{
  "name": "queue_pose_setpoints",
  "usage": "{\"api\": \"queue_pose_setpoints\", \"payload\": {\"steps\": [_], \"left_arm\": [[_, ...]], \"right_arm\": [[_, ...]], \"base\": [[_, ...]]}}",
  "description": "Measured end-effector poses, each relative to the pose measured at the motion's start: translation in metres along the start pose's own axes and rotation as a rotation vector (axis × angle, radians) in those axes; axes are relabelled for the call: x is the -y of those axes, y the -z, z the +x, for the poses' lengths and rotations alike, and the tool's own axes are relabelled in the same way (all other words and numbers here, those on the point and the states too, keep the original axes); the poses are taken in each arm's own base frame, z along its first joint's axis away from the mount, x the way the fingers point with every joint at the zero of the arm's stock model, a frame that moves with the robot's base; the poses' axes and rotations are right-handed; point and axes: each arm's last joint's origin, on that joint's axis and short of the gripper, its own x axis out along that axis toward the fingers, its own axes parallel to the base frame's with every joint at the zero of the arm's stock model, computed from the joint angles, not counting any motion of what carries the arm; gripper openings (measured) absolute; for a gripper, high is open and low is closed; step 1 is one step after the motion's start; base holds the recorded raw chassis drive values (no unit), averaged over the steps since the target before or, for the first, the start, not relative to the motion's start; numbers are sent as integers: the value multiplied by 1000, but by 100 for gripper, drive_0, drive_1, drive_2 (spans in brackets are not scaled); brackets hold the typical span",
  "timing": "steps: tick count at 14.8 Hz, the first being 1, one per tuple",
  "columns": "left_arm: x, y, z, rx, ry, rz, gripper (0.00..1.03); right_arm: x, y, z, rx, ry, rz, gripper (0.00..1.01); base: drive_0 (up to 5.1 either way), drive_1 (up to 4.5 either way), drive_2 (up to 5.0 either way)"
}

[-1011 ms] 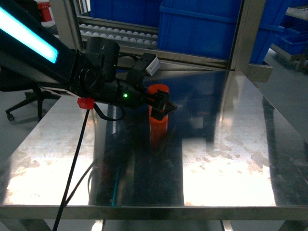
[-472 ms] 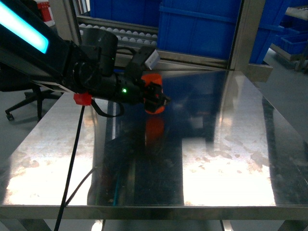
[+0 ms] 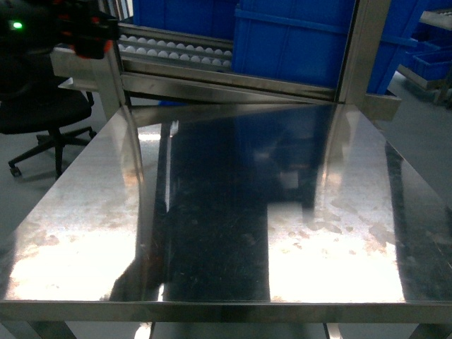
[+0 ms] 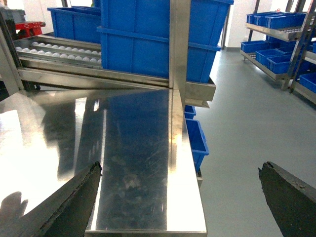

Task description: Pick capacitor and pack into box

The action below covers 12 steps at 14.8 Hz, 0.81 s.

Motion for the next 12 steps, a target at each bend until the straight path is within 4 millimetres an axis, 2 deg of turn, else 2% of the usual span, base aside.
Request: {"api": "queue_pose_setpoints", "payload": {"steps": [2,3,4,5,6,12], "left_arm": [[2,-2,-62,12,-154,-25,44],[10,4,-121,-26,-278,-82,44],[19,13,-156,-50,-345,-95,44],[20,12,-163,-39,-351,-96,44],[20,7,-163,-11,-351,-97,44],[20,9,-162,-21,-351,-97,44]], "right_arm": [[0,0,0,0,0,0,98],[0,0,0,0,0,0,98],[0,0,0,0,0,0,98],[0,0,0,-1,0,0,98],[0,0,0,1,0,0,98],[0,0,0,-1,0,0,98]], "base": [[0,0,0],[0,0,0],[0,0,0],[0,0,0],[0,0,0],[0,0,0]]}}
